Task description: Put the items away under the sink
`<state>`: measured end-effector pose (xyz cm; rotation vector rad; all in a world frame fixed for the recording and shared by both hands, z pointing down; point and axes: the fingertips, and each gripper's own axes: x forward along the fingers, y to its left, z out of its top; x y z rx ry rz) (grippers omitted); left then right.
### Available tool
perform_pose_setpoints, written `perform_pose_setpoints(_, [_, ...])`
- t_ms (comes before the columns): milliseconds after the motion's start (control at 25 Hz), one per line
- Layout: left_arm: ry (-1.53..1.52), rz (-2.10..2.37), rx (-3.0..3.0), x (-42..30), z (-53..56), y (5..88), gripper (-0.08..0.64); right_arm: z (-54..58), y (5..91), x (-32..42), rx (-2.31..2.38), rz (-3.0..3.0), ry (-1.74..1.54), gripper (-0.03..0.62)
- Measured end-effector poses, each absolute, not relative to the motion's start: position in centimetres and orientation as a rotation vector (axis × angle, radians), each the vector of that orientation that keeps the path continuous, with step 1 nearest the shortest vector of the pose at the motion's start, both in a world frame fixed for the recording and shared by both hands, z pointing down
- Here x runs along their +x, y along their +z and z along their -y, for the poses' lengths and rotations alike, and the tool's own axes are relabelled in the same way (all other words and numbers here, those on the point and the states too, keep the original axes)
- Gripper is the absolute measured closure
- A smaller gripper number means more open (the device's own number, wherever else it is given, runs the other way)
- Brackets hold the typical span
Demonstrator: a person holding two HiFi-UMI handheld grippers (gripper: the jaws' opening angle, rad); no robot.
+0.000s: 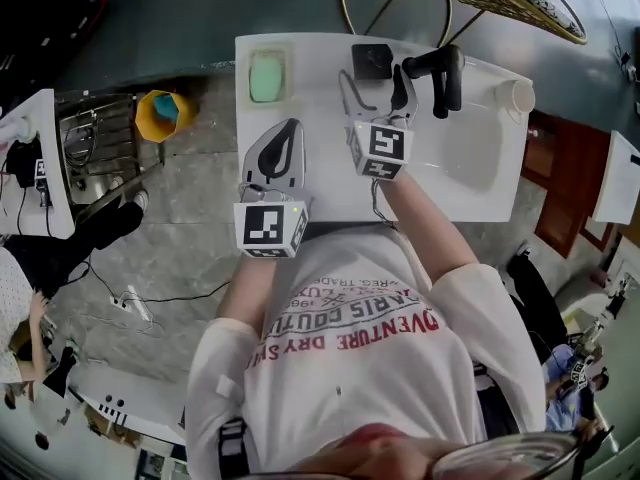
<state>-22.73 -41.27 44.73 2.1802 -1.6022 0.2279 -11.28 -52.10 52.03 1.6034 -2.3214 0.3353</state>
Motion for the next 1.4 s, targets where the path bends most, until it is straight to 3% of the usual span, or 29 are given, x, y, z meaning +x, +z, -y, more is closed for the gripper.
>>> perform_pose_setpoints(600, [0.266,1.626,2.091,-24.0,42.7,48.0,0.532,55.7,55.2,-11.5,1.652,2.219,0.343,0.207])
perform_pose_setpoints(1400, [0.279,1.516,2.188,-22.5,39.3,46.1,0.532,52.0,52.0,-12.0,1.497,2.334,0.406,0.218])
